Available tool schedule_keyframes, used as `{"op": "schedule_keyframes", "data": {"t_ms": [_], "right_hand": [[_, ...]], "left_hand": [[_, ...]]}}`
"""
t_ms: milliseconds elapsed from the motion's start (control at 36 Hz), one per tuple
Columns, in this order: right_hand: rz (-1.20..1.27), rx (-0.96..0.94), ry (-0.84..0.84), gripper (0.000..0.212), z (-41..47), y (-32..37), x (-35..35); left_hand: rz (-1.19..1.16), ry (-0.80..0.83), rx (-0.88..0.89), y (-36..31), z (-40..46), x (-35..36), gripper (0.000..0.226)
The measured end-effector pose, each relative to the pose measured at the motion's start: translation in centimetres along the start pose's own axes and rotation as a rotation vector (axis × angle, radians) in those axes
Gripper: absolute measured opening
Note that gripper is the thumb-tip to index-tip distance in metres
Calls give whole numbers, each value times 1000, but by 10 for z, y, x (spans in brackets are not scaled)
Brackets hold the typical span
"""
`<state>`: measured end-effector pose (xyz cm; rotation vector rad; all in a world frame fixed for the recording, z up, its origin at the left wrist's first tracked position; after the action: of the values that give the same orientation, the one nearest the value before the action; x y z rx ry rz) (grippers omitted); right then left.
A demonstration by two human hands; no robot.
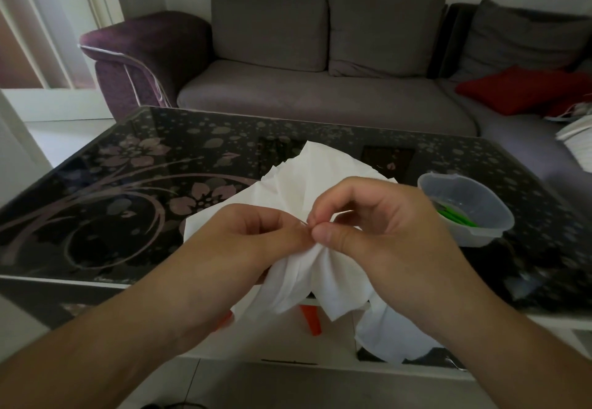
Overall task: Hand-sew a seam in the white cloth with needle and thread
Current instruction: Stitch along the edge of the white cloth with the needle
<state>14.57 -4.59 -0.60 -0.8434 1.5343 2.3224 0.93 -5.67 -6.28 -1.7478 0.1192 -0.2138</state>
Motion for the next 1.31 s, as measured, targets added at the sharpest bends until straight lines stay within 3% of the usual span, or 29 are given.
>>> {"op": "schedule_keyframes", "data": {"t_ms": [194, 389, 750, 889, 1056, 1139, 1306], "right_hand": [[297, 98, -66, 10, -2, -15, -6], [457, 97, -97, 15, 0, -19, -10], [700, 135, -68, 11, 2, -17, -16], [424, 155, -47, 16, 3, -23, -20], [-187, 55, -3, 14, 2, -14, -16], [-351, -6, 34, 21, 1, -10, -10], [-515, 33, 83, 11, 4, -18, -10]], "left_hand": [[83, -21, -5, 3, 3, 1, 17], [172, -41, -15, 5, 4, -3, 18], [83, -93, -30, 12, 7, -10, 14], [145, -91, 20, 8, 3, -11, 16], [217, -67, 91, -3, 1, -4, 21], [244, -72, 93, -3, 0, -3, 22], [255, -102, 126, -5, 0, -7, 23]]}}
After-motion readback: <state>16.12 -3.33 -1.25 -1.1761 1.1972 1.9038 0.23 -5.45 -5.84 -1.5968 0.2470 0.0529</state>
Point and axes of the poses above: each hand's wrist, its own z-axis towards the middle knuckle, its own x-axis out of the palm, y = z × x, the point moved 9 cm from there along z, towards the middle knuckle, and after that the axes turned 9 degrees about -z, right-handed, at the moved point
